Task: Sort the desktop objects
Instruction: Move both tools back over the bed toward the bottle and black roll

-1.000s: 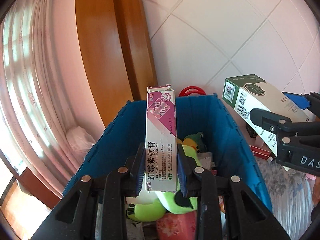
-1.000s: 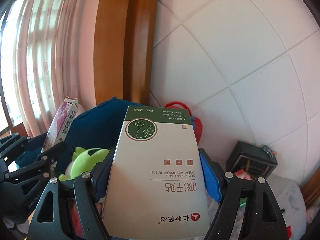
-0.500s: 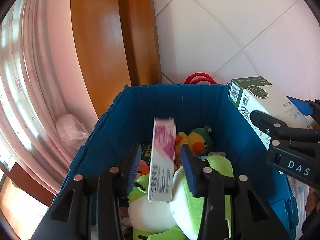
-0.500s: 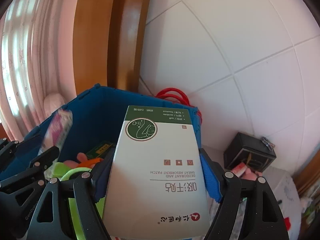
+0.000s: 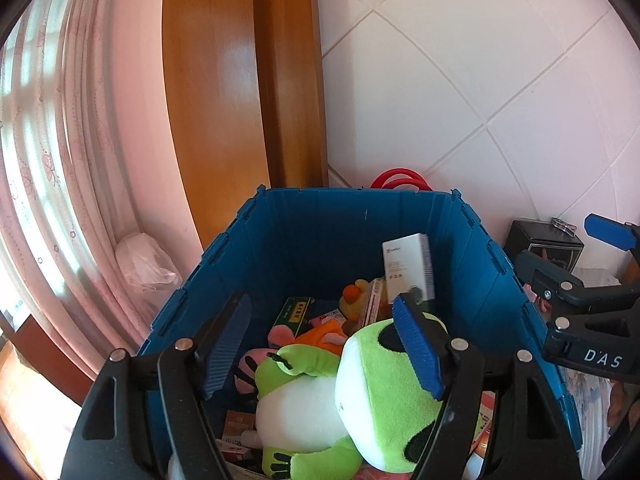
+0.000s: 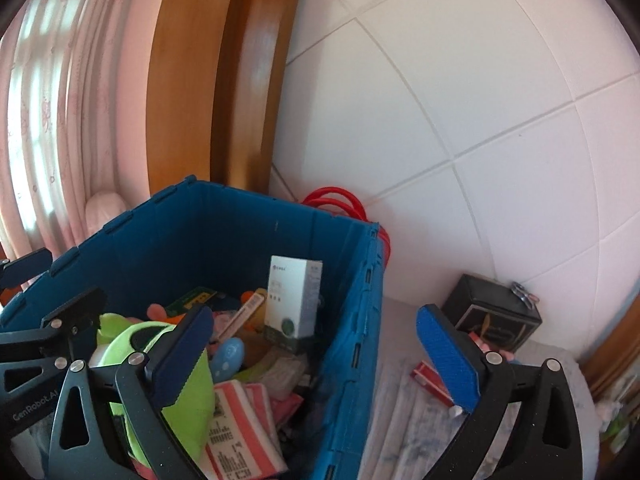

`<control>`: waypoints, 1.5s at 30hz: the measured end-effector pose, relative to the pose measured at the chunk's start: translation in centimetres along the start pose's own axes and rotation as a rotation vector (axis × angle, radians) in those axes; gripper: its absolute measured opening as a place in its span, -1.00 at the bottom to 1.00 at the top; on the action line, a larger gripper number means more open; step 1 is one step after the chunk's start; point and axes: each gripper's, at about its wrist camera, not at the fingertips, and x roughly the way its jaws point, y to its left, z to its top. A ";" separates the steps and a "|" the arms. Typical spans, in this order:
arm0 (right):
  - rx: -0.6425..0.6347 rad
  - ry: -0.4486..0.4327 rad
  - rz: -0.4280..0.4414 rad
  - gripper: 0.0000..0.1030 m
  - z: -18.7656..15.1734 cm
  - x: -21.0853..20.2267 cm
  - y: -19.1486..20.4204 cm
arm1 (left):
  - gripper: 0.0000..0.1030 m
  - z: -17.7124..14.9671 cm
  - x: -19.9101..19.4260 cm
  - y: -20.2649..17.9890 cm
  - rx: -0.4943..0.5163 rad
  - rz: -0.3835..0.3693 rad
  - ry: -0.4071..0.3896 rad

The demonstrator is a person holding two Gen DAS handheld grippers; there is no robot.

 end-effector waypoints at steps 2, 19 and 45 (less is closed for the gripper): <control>0.005 -0.010 0.005 1.00 -0.6 -0.9 -0.5 | 0.43 -0.3 -0.7 -0.2 -0.021 0.001 -0.010; 0.099 -0.067 -0.006 1.00 -7.1 -8.5 -9.7 | 0.72 -1.0 -9.1 -6.1 -0.079 -0.078 -0.188; 0.508 0.423 -0.286 1.00 -30.2 -0.8 -54.0 | 0.78 -7.8 8.4 -46.3 0.205 -0.323 0.204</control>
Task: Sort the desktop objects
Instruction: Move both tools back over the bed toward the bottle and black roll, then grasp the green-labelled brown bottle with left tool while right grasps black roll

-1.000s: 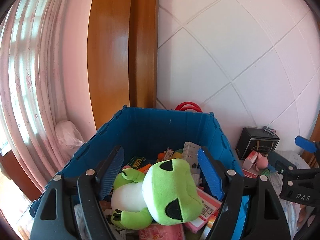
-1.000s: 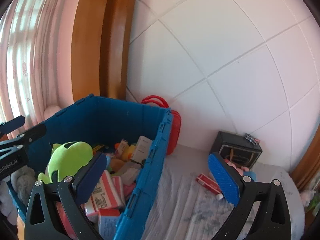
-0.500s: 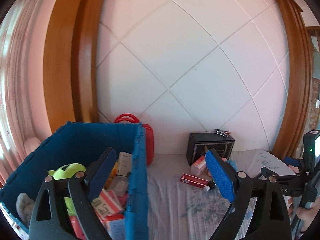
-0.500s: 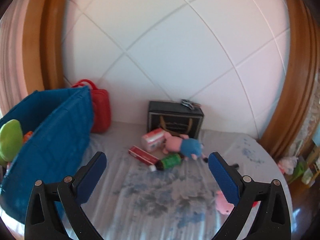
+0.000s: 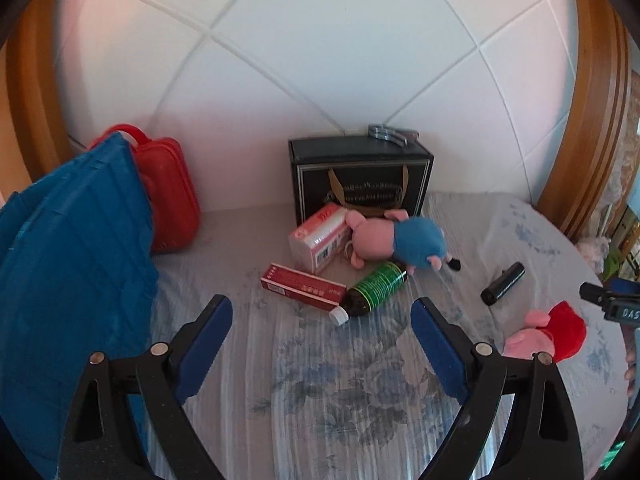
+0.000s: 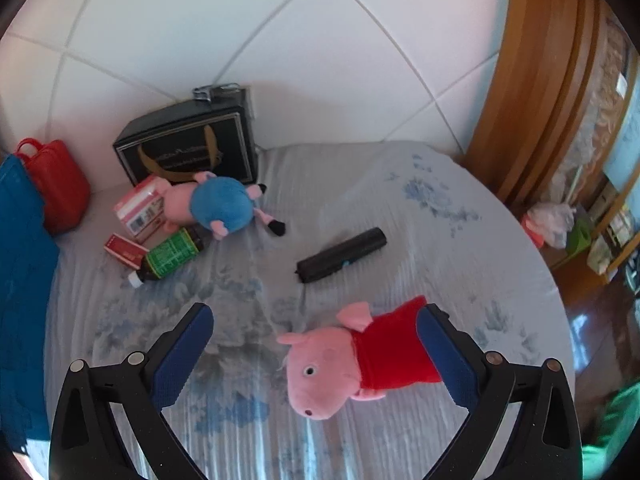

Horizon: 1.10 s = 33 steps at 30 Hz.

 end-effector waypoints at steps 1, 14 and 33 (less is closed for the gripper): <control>0.016 0.015 0.009 1.00 0.2 1.1 -1.0 | 0.78 -0.1 2.2 -0.6 0.014 -0.008 0.034; 0.203 0.231 -0.007 0.54 4.3 16.9 -5.7 | 0.75 -0.1 24.0 -6.9 0.194 -0.097 0.305; 0.281 0.326 -0.024 0.08 4.6 27.3 -5.4 | 0.21 -1.2 31.0 -10.6 0.117 -0.150 0.427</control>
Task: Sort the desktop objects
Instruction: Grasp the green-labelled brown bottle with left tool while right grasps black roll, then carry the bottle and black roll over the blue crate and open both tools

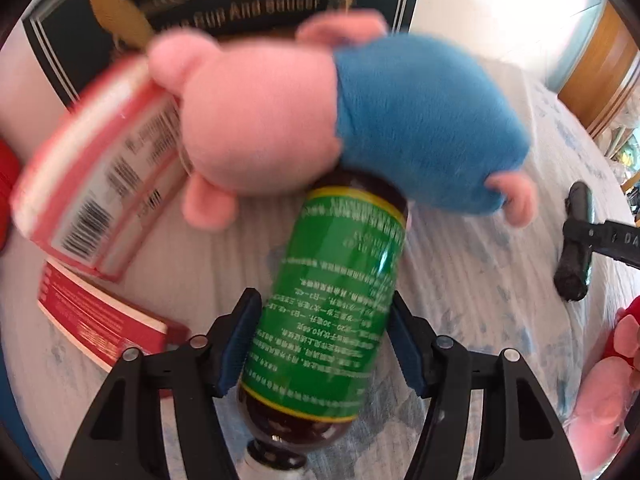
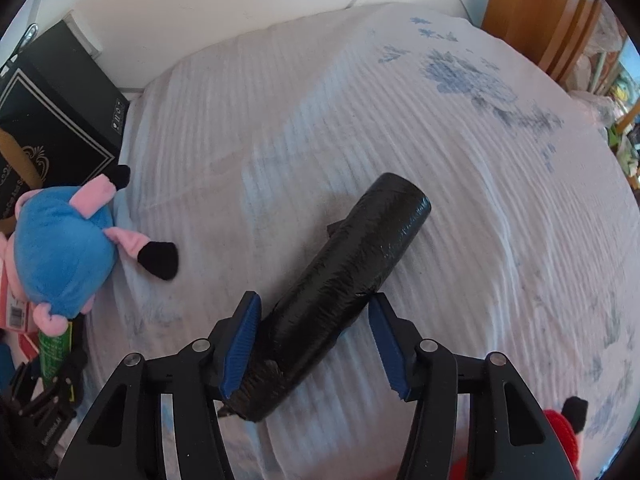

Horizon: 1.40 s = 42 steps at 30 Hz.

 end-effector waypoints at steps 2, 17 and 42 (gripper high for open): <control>0.014 0.012 0.017 0.07 0.0 0.4 -0.3 | 0.12 -0.3 -0.3 -0.2 0.007 0.019 -0.017; -0.108 0.039 0.061 -0.31 -4.8 -1.2 -0.1 | 0.07 -5.0 -9.8 1.0 -0.058 0.038 -0.137; -0.490 -0.460 0.508 -0.33 -22.8 -32.3 14.0 | 0.07 -20.7 -38.6 6.1 -0.179 0.232 -0.588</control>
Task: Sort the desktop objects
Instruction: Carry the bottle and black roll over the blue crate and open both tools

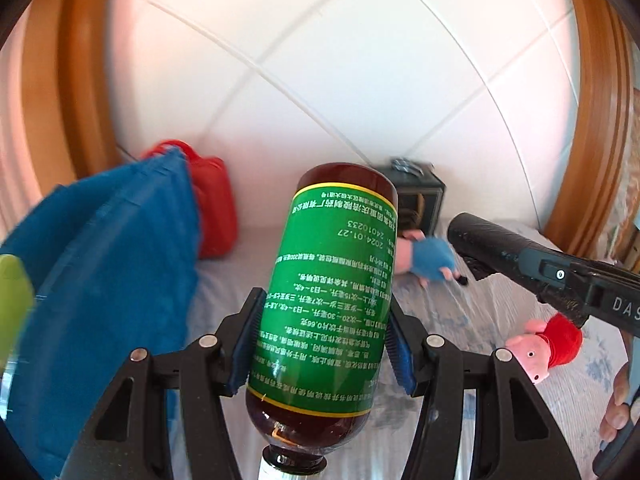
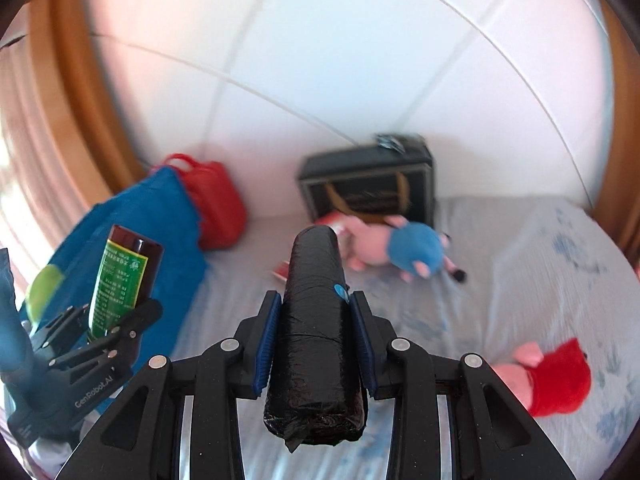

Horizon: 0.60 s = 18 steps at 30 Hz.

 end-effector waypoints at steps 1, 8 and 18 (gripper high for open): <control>-0.024 -0.013 0.018 -0.33 0.3 -0.5 1.9 | 0.07 0.2 -1.1 1.0 -0.004 0.012 -0.018; -0.169 -0.102 0.134 -0.33 2.1 -2.9 15.5 | 0.07 1.1 -9.0 11.2 -0.039 0.128 -0.136; -0.250 -0.123 0.256 -0.33 1.3 -1.4 33.9 | 0.07 -0.4 -13.6 28.0 -0.074 0.279 -0.124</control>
